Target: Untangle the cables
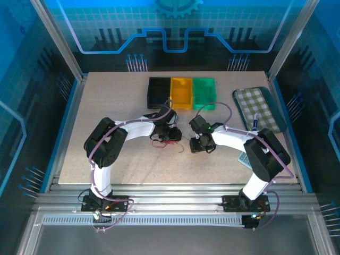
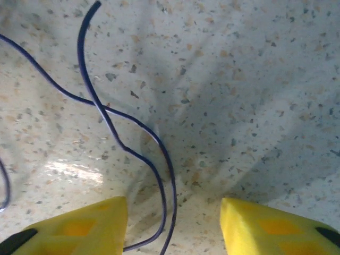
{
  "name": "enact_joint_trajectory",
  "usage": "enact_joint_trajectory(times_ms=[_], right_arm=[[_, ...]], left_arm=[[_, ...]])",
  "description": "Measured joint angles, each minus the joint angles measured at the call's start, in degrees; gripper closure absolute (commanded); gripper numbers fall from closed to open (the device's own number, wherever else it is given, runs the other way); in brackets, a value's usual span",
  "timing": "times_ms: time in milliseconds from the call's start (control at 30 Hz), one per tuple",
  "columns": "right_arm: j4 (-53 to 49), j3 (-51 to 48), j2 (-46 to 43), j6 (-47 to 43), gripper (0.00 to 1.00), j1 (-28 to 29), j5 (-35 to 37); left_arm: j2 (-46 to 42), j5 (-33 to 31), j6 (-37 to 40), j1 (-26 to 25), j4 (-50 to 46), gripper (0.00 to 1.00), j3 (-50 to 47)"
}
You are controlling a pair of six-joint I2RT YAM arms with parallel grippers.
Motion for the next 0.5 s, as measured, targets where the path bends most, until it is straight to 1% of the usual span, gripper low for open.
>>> enact_joint_trajectory(times_ms=[100,167,200,267,367,500], right_arm=[[-1.64,1.7,1.36,-0.04,0.64,1.16,2.54],[-2.32,3.02,2.6,-0.42,0.71,2.82,4.55],[-2.6,3.52,3.02,-0.5,0.75,3.65,5.44],[-3.08,4.22,3.89,-0.9,0.88,5.42,7.43],[-2.95,4.35,4.09,-0.15,0.99,6.16,8.15],[-1.25,2.78,2.51,0.87,1.0,4.72,6.05]], left_arm=[[0.0,0.0,0.0,0.0,-0.02,0.67,0.0],[0.0,-0.02,0.0,0.0,-0.02,0.67,0.0],[0.0,-0.02,0.0,0.0,-0.02,0.67,0.0],[0.0,-0.02,0.0,0.0,-0.02,0.67,0.0],[0.0,-0.02,0.0,0.0,-0.04,0.67,0.02],[0.0,-0.02,0.0,0.0,-0.09,0.67,0.09]])
